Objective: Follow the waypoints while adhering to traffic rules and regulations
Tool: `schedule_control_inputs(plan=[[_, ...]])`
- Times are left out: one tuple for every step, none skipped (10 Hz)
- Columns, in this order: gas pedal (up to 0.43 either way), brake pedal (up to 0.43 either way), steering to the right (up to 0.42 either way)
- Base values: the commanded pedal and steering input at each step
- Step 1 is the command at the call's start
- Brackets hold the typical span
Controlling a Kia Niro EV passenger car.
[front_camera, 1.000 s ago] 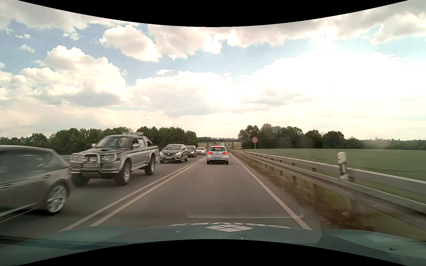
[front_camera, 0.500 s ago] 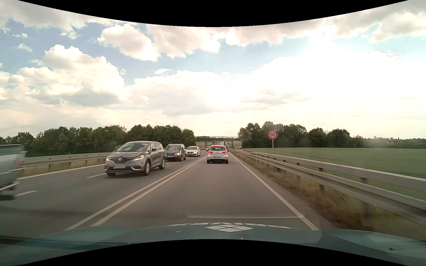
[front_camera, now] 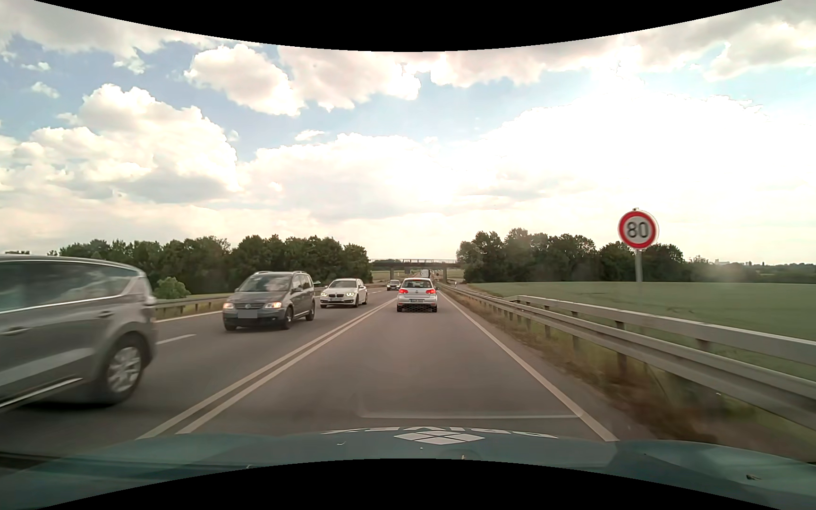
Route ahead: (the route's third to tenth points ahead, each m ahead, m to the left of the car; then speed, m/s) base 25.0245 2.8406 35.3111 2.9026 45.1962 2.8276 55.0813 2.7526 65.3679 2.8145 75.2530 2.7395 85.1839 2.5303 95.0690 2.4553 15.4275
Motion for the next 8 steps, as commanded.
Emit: schedule_control_inputs(plan=[[0.0,0.0,0.001],[0.0,0.0,0.001],[0.0,0.0,0.0],[0.0,0.0,0.001],[0.0,0.0,0.0],[0.02,0.0,0.001],[0.02,0.0,0.0],[0.02,0.0,0.0]])
